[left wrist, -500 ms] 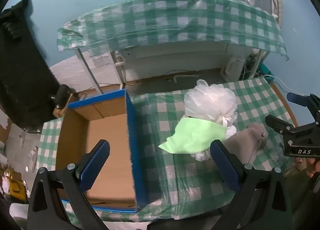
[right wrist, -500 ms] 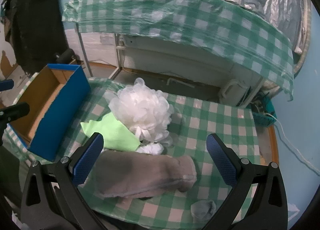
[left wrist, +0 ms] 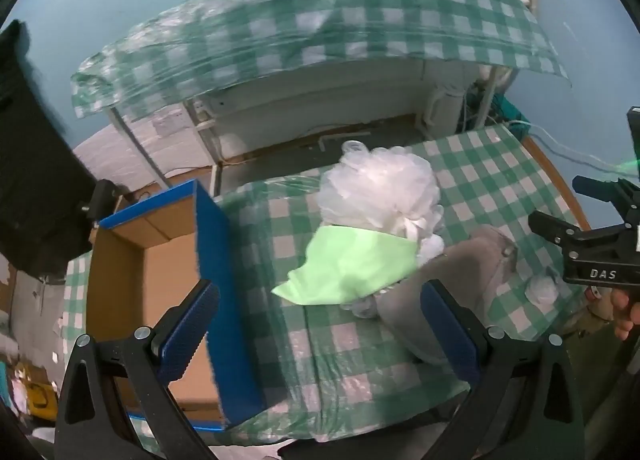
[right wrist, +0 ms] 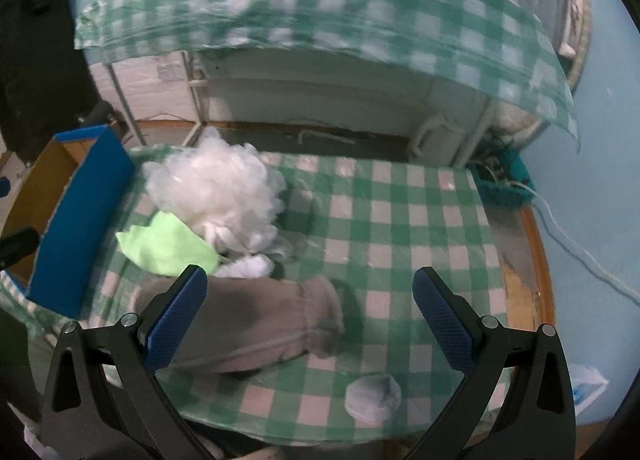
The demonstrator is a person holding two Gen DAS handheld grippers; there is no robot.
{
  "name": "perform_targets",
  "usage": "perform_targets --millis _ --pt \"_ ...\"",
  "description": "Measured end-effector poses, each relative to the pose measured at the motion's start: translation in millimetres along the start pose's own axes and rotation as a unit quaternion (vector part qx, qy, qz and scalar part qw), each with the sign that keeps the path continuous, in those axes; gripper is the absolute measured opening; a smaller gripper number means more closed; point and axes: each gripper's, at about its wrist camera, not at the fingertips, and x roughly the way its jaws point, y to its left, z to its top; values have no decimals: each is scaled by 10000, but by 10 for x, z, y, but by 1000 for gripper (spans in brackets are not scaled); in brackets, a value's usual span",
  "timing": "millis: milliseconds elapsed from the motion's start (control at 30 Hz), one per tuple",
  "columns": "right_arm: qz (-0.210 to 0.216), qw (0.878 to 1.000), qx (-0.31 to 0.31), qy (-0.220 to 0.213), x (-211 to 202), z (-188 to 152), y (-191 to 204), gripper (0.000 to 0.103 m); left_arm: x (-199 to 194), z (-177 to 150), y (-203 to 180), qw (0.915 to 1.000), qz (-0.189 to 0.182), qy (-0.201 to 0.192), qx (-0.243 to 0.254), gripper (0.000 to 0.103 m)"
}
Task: Organize soft objects
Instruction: 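Grasp the small grey-white sock with the right gripper and lift it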
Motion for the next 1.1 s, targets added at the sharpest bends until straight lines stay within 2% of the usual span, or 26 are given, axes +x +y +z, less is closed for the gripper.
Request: perform_targets --millis 267,333,433,633,1100 --pt "-254 9976 236 595 220 -293 -349 102 184 51 -394 9989 -250 184 339 101" --pt "-211 9976 349 566 306 -371 -414 102 248 39 -479 9985 -278 234 415 101" --pt "-285 9959 429 741 329 -479 -517 102 348 15 -602 9975 -331 323 540 101" --pt "-312 9926 577 1024 405 -661 -603 102 597 -73 -798 9934 -532 681 751 101" --pt "-478 9803 511 1845 789 -962 -603 102 804 -176 -1080 9878 -536 808 1215 101"
